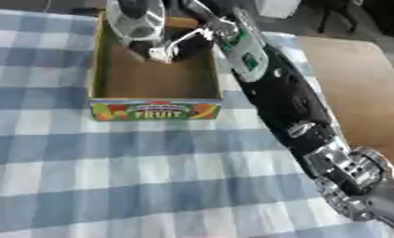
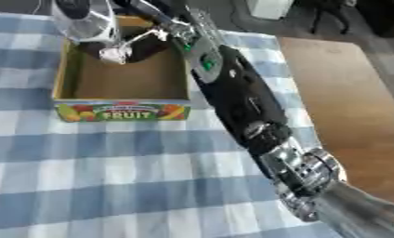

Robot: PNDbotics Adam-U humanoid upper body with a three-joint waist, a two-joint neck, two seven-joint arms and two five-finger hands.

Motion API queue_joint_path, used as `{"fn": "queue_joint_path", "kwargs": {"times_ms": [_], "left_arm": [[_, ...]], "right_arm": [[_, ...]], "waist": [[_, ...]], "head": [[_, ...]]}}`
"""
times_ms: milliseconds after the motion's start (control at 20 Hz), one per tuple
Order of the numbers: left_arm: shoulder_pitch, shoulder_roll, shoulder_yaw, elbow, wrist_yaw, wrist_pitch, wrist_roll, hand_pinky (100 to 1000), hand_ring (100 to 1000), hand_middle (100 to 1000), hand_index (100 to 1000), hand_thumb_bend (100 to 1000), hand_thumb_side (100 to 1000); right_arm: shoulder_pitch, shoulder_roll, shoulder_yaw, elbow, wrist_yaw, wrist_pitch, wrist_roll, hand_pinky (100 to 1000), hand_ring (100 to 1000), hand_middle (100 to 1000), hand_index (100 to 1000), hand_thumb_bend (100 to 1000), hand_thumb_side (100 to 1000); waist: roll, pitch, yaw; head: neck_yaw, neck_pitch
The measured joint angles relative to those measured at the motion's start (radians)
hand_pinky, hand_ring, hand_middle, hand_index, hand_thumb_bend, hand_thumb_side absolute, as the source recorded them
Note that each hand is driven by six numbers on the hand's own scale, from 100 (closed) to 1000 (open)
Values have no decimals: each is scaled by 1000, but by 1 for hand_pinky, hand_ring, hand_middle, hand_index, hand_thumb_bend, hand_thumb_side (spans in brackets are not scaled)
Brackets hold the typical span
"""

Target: Pick up objects on the table and place them in the box.

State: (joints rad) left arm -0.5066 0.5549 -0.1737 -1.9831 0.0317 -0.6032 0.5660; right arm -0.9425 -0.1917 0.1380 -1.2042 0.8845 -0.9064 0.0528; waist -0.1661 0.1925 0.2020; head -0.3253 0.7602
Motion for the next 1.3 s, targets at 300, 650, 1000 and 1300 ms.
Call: {"fn": "queue_joint_path", "kwargs": {"times_ms": [300,650,1000,1300], "left_arm": [[-7,0,1,0,4,-2,-1,502,598,641,741,100,821],[-8,0,4,0,5,-2,-1,503,599,641,741,100,821],[-8,0,5,0,5,-4,-2,503,598,642,740,100,821],[-20,0,5,0,5,-4,-2,504,601,638,740,100,820]], "right_arm": [[10,15,34,14,121,0,-32,864,791,860,799,207,767],[10,15,40,29,173,0,-83,871,790,861,812,203,771],[10,22,38,61,216,-1,-119,912,823,899,878,322,813],[-19,37,-38,205,188,-1,-136,1000,907,974,994,490,963]], "waist": [[1,-1,0],[1,-3,0],[1,-3,0],[2,-2,7]], "head": [[2,0],[9,0],[9,0],[-3,2]]}}
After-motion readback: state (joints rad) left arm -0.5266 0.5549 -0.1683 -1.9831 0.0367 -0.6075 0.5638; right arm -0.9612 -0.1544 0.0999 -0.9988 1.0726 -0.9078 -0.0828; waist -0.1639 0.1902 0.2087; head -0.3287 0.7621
